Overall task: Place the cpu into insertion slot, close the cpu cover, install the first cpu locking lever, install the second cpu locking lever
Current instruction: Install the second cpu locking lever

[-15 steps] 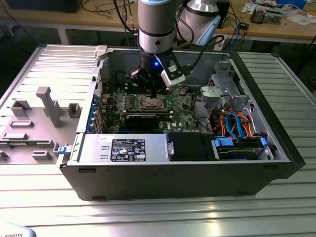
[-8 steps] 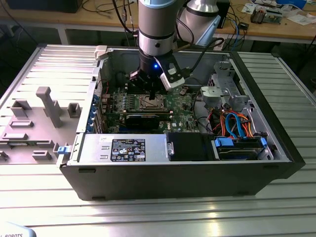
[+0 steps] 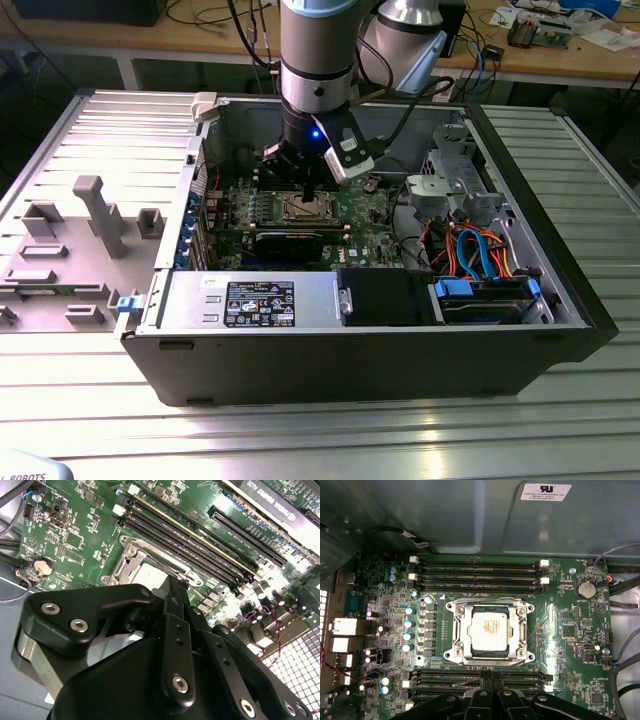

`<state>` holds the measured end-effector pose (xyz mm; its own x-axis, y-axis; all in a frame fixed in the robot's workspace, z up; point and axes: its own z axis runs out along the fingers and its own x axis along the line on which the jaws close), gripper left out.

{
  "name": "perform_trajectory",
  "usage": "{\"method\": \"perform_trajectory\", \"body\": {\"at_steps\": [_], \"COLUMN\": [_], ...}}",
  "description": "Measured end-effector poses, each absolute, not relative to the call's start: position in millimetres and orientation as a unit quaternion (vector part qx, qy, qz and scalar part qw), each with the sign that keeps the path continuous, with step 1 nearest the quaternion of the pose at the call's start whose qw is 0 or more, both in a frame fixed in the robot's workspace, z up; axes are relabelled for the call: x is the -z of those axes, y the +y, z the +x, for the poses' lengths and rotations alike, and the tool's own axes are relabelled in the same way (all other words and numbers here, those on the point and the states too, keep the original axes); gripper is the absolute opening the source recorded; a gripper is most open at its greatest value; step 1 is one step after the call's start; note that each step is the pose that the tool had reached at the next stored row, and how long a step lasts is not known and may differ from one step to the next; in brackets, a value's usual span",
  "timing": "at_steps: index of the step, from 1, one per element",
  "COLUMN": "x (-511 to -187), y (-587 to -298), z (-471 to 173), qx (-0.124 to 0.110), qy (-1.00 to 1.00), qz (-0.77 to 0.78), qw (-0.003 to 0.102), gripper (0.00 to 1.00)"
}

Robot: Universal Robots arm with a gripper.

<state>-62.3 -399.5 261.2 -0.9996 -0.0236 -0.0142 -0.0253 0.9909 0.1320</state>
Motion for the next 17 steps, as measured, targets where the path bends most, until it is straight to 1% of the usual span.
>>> {"method": "perform_trajectory", "body": {"at_steps": [3,6,11,17], "x": [-261,-260,-257,-251], "y": [-400,-404,-410,-410], "z": [-62,-62,-65,-72], "qx": [-0.066,-0.067,-0.068,-0.073], "qy": [0.998,0.998,0.998,0.997], "qz": [-0.012,-0.012,-0.011,-0.011], "qw": [0.006,-0.002,-0.010,-0.012], "gripper": [0.11,0.11,0.11,0.11]}}
